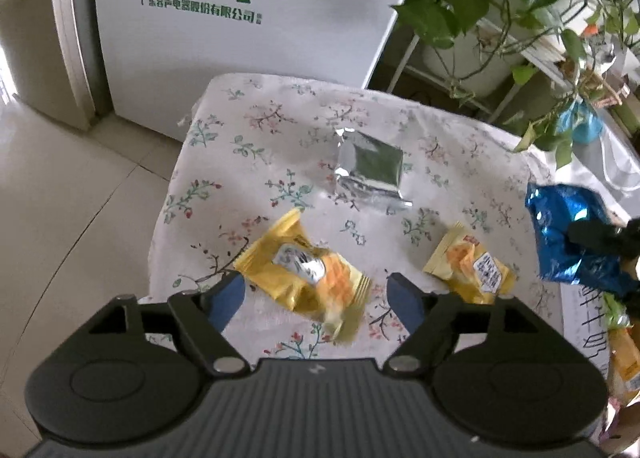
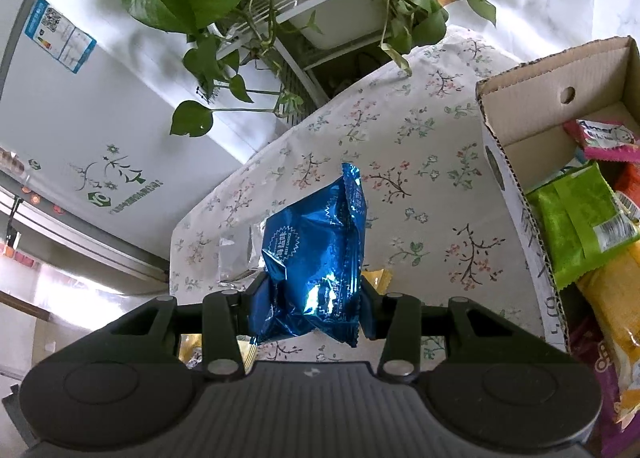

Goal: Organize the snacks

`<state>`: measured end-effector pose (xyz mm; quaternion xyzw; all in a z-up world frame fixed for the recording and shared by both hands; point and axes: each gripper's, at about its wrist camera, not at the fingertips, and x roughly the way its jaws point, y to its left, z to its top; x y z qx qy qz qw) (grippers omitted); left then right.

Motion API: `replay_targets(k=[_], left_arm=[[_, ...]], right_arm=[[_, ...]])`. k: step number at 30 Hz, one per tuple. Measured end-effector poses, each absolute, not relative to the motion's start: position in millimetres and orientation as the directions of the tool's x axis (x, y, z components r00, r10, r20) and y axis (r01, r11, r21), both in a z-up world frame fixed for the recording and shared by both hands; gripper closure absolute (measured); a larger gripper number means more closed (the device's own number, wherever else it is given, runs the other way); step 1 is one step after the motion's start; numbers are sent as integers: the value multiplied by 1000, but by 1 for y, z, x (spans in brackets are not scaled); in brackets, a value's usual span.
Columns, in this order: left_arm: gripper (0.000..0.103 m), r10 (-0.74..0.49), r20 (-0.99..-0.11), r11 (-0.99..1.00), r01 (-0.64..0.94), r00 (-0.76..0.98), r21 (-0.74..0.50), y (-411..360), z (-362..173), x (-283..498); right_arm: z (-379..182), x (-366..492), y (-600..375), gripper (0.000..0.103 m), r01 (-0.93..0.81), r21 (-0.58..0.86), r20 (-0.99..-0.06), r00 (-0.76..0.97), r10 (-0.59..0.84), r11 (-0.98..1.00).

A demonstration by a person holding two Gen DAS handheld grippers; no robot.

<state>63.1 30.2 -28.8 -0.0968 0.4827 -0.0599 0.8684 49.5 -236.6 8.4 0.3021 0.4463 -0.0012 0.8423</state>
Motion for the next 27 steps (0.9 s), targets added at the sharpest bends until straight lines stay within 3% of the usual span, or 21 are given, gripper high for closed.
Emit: replay_targets(k=[11,22,24,27], left_arm=[[20,-128,-834,988,-4,536,-154,27,-38,70],[18,-47,-858,985,-117,511,-123,14,-54,92],[25,-19,-866,989,-119,499,-90,11,-58,91],[47,-21,-853,992,-92,522,-81,10,-56,86]], right_arm=[[8,51,-236,53,272,523,-749,600,283,808],[8,54,-232,53,256,518,-750,594,289,816],[7,54,-233,53,258,522,-749,593,293,813],[7,54,-235,53,260,523,-752,589,296,812]])
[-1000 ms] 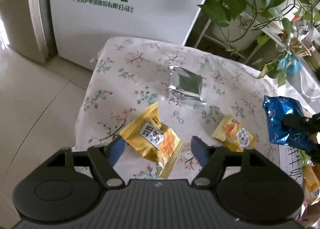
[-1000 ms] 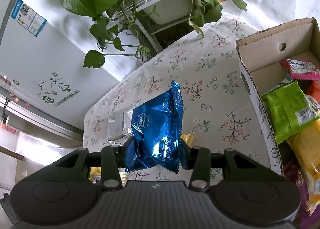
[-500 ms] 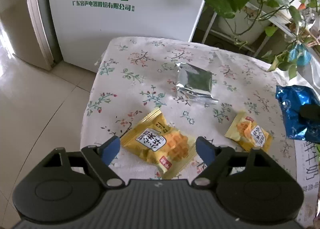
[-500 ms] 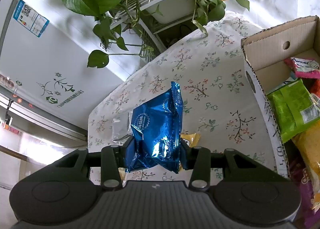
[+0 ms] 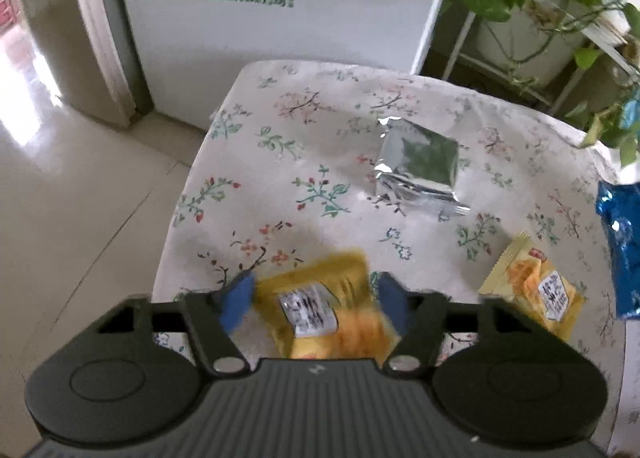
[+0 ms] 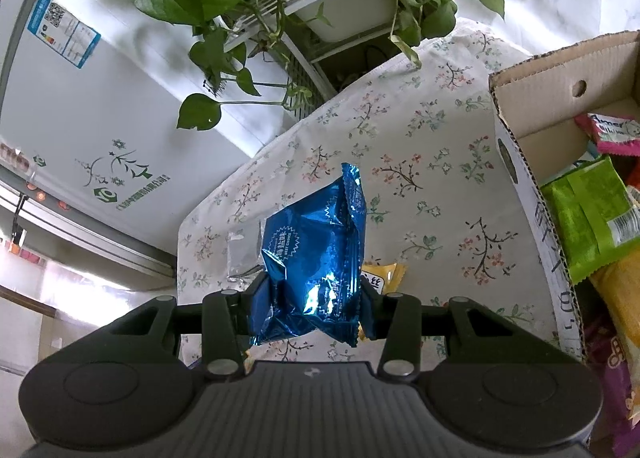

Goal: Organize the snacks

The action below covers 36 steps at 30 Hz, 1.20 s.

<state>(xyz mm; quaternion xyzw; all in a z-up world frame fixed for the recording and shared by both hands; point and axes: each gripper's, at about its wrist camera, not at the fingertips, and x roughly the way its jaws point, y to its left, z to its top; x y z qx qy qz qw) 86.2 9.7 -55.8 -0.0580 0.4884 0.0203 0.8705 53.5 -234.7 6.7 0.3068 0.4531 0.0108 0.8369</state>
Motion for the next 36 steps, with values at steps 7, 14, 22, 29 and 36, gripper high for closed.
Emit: replay_targets(k=[7,14,22,29,36], left_arm=[[92,-128,-848,984,-43,514,-174,10,-47,77],[96,-164,-838,980,-15,521,-201,11,-40,69],[33,-137,-859,960,-148,494,-238,27,-41,63],[18,-120,-874,942,-222,471,-250,10,-45,68],[52,-15,-874,970,-205,486,-131,-8,-52,67]], right_arm=[[9,51,-237,52,263,520,-750,595,289,813],[10,48,-237,52,257,513,-752,594,285,819],[11,46,-238,52,261,511,-752,596,280,819],[10,48,-234,53,249,509,-753,592,286,824],[10,47,-239,52,250,507,-756,589,287,825]])
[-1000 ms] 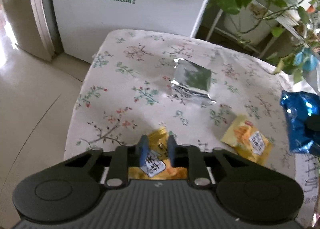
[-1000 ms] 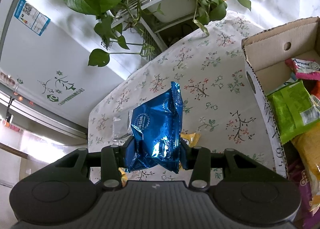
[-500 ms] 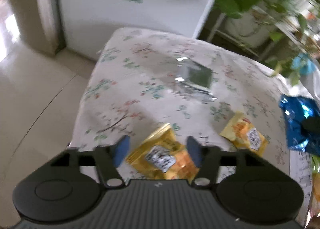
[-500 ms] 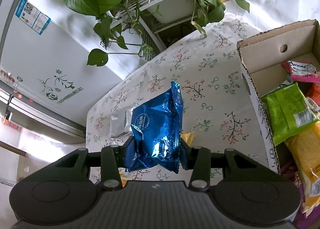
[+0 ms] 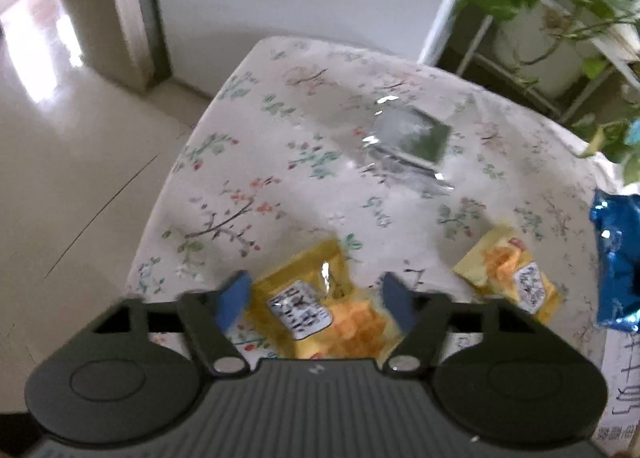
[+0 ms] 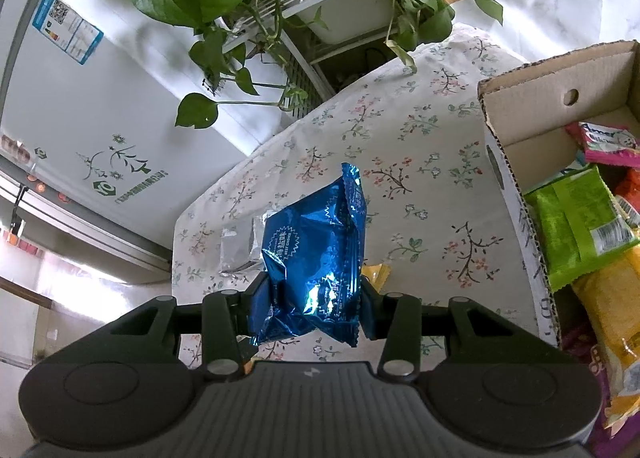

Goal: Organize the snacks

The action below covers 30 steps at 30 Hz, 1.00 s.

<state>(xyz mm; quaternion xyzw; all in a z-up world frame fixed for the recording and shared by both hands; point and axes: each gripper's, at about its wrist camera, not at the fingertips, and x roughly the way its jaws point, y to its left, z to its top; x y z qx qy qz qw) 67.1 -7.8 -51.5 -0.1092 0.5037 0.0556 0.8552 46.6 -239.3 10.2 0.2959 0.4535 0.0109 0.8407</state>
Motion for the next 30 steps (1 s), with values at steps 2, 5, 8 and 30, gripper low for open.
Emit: replay_targets(k=[2,5,8,30], left_arm=[[80,-73,-868,966,-182,491,-184,-5,-49,67],[92,-129,-866,955,-174,482,-239,0,-48,65],[97,-146,-862,953,-164,485,-253,2,-45,62],[52,-82,-877,984,-101,474,-146,-23,-51,44]], right_arm=[[12,45,-241,52,253,507,-755,592,283,824],[14,42,-244,52,253,509,-750,599,280,823],[15,39,-247,52,256,509,-749,602,276,822],[21,29,-258,52,249,521,-737,613,284,816]])
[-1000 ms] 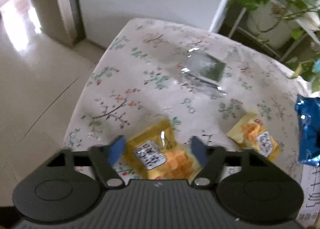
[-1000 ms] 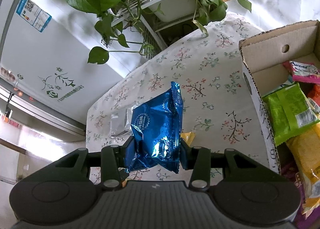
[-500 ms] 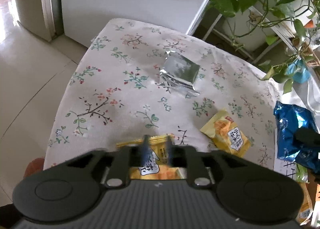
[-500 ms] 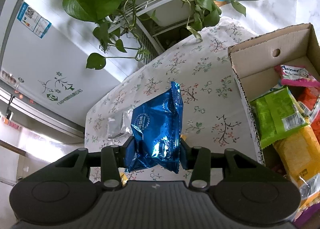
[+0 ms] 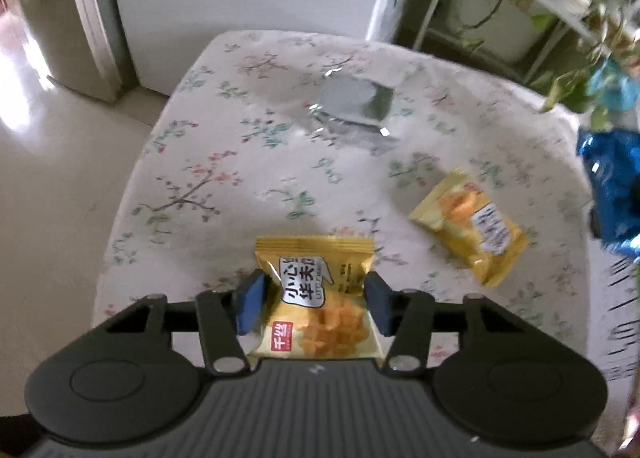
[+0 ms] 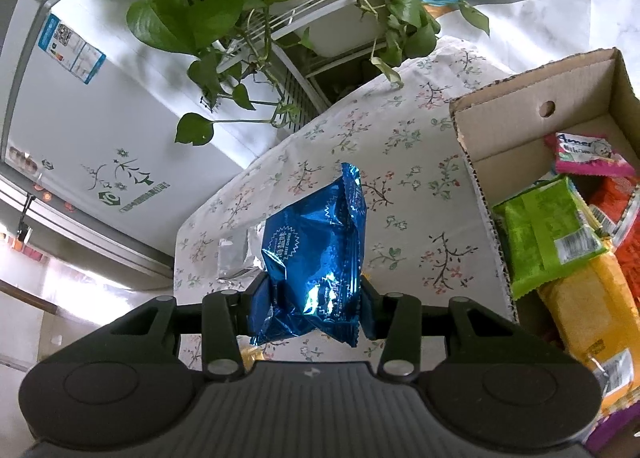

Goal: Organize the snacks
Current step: 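Carry both held packets over the box and open both grippers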

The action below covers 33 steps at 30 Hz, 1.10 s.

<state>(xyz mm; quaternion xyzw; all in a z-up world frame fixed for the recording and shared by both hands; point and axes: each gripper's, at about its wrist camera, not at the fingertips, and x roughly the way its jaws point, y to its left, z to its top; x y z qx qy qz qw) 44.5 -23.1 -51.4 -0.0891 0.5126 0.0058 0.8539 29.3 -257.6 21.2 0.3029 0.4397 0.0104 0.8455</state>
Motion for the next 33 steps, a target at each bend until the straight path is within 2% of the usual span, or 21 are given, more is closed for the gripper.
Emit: replay_targets(k=[5,15,25,33], left_arm=[[55,-134,-859,974,-92,495,-205,-24,-39,39],[54,-226,-763,969,60,605,-239,-63,5,23],[54,-346,-666,938,247,661,-242,-121,38,15],[54,-442,-643,895,356,626,-269,-162,48,11]], right_arm=[[26,23,-265,52,247,527,-729,624,282,813],[35,9,-279,52,241,534,-706,654,271,810],[52,-4,-301,52,271,465,-682,717,146,843],[56,-14,-331,52,321,444,-672,737,73,837]])
